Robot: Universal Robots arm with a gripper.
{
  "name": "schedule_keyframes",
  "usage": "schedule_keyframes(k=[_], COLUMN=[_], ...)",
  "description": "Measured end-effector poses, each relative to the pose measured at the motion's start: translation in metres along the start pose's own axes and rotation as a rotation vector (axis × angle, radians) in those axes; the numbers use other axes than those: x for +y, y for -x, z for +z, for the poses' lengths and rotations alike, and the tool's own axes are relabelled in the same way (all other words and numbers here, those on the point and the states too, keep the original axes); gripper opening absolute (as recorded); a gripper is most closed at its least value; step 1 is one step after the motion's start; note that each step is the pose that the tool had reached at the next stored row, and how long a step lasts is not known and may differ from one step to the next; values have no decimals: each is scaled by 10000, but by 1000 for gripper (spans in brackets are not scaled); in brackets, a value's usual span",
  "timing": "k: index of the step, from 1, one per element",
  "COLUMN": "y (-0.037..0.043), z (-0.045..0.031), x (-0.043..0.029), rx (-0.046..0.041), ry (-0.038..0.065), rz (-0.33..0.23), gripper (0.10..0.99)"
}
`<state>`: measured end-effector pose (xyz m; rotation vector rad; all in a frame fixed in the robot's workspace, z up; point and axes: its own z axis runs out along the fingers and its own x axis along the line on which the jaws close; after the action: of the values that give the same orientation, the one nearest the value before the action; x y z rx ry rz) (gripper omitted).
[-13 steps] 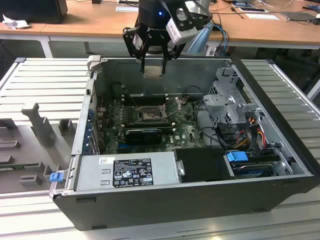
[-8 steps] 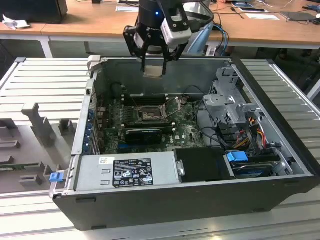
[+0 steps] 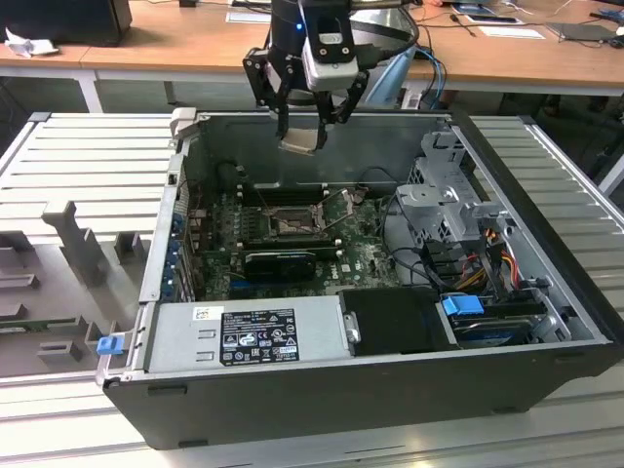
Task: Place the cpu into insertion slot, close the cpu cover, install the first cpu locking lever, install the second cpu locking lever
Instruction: 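Place the cpu into insertion slot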
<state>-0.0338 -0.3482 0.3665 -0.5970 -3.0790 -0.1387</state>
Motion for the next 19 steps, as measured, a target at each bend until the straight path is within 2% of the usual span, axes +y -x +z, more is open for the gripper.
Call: schedule_keyframes(k=[5,7,13,19], y=[3,3,4,3], z=[156,163,174,181], x=[-13,-15,-15,-16], rx=[-24,-47,-152,-204], ry=[-26,-34,-13,-4], rz=[130,358,1596,2199], gripper=[529,529,529,529])
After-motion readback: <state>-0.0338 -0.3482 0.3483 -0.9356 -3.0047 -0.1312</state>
